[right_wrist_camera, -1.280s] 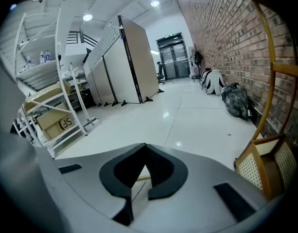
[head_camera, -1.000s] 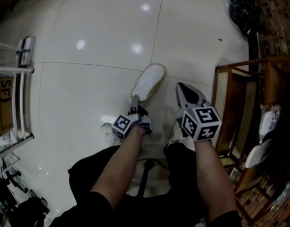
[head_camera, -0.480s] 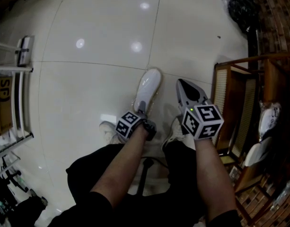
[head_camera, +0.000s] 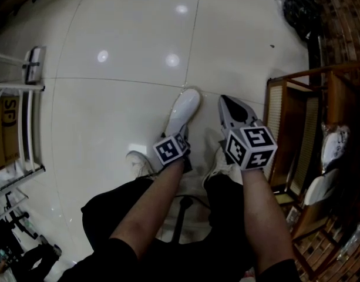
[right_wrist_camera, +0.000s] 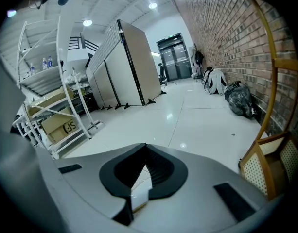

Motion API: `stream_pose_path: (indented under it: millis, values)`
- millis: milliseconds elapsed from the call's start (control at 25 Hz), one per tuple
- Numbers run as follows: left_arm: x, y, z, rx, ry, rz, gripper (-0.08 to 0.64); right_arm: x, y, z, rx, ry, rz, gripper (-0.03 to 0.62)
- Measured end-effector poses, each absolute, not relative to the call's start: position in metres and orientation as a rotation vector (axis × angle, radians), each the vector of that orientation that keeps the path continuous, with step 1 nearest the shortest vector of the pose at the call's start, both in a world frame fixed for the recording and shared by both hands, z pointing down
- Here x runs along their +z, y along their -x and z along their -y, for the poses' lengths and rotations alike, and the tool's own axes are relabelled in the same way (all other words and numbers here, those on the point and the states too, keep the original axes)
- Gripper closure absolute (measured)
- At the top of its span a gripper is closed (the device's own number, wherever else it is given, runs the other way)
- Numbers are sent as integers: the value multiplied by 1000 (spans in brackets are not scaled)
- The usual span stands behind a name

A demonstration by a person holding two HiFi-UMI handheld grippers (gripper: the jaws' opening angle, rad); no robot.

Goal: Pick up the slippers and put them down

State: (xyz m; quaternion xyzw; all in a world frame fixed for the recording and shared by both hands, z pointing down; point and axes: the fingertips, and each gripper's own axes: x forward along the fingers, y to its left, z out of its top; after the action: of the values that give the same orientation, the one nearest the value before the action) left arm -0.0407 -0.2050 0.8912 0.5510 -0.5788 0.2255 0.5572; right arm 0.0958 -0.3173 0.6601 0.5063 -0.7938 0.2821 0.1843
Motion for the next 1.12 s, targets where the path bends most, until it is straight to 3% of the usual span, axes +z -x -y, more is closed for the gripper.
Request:
stream_pose_path:
  millis: [440,600,760,960,1120]
  values:
    - [749,29,317,385,-1683,1370,159,646,-111,318,699,-1469,2186,583]
    - [689,41,341,407,-1868,1376,207,619,-112,316,538,-1460,2209,583]
    - [616,77,357,341,-2063,1419,323,583,-123,313,319,-1495,2186,584]
    - [526,106,332,220,-2173,1477,553,514,-146,297,174,-1651,2096,584]
    - [442,131,322,105,-2309,1551,555,439,-121,286,84,-1685,2220,583]
